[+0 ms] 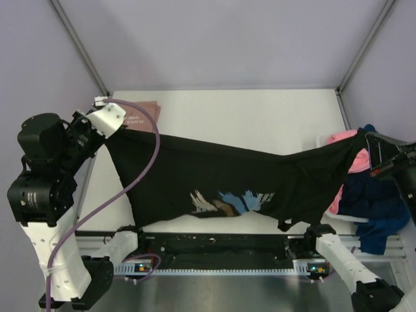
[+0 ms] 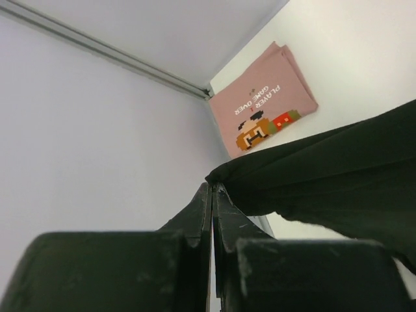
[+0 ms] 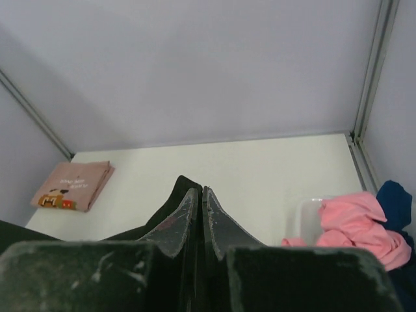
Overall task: Fold and stack the t-shirts
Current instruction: Flatten out the tshirt
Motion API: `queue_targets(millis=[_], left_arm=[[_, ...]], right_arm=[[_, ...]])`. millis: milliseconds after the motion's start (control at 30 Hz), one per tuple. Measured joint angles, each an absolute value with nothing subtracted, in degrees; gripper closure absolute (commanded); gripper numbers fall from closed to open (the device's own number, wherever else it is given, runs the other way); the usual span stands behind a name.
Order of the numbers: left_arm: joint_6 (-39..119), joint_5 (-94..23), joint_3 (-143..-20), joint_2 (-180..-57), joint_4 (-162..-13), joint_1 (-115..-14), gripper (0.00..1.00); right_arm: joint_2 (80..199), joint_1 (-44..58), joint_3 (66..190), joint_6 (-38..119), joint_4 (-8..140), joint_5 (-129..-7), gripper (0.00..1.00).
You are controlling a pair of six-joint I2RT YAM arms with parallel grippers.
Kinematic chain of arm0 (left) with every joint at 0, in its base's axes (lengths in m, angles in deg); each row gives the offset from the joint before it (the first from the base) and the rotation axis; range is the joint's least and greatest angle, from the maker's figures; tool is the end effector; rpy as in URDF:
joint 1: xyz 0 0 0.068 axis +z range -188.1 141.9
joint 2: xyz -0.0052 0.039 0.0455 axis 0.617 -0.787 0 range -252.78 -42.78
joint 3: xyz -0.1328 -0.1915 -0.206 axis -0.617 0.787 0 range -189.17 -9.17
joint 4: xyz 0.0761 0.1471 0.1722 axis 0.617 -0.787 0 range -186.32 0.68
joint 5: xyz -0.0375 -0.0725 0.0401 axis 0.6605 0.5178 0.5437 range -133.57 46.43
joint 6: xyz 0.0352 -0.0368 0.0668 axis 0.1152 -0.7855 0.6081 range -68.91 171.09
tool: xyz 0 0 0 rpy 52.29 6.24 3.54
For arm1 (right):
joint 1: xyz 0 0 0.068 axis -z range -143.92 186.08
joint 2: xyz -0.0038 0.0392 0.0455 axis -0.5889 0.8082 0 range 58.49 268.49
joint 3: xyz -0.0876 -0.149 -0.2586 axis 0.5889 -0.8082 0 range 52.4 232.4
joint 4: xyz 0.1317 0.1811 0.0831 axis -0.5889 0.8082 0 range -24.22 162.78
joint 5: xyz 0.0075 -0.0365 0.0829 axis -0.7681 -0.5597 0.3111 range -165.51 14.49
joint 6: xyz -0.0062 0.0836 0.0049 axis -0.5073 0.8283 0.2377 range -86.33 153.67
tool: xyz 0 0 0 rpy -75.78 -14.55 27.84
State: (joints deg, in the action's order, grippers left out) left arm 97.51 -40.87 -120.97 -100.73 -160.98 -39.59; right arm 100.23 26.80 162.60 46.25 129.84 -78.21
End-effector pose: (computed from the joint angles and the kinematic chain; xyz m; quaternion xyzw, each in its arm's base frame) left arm 0.0811 -0.0055 0.5392 0.3406 0.7326 0.2074 0.5516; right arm -0.0331 -0.0089 0.5541 0.0368 0.6785 0.1234 0.7233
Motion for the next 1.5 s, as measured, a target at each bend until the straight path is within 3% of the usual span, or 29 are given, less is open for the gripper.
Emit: queue_targets(millis=[167, 300, 467, 600, 900, 1000, 1100, 1367, 1500], left_arm=[[97.2, -38.8, -121.0, -105.3, -157.9, -39.6, 1.00], [96.7, -37.4, -119.4, -110.2, -149.3, -39.6, 1.00], [93.9, -39.1, -119.6, -119.6, -136.6, -39.9, 1.00], [91.5, -42.6, -122.6, -126.9, -127.1, -40.1, 1.00], [90.2, -42.8, -123.6, -129.2, -115.3, -40.7, 1.00], [90.5, -41.4, -122.0, -128.7, -113.1, -40.7, 1.00], [91.6, -39.7, -115.4, -126.1, -112.9, -40.7, 1.00], [96.7, -38.4, -81.1, -114.7, -117.3, -40.6, 1.00], [97.3, -40.1, -65.9, -111.6, -121.1, -40.5, 1.00]], right_arm=[[106.0, 26.7, 160.3, 44.9, 119.0, -77.8, 1.00], [118.6, 26.8, 161.5, 43.6, 109.7, -77.7, 1.00], [139.5, 29.2, 172.8, 43.7, 102.8, -76.4, 1.00], [149.1, 33.3, 180.8, 45.8, 101.0, -75.7, 1.00], [143.2, 39.7, 184.8, 47.6, 93.0, -73.4, 1.00], [136.4, 39.7, 179.1, 47.2, 90.1, -71.8, 1.00], [125.6, 39.7, 164.3, 47.8, 88.2, -68.6, 1.00], [98.0, 39.6, 113.3, 59.6, 88.4, -58.6, 1.00], [93.5, 37.6, 98.3, 65.8, 95.0, -55.4, 1.00]])
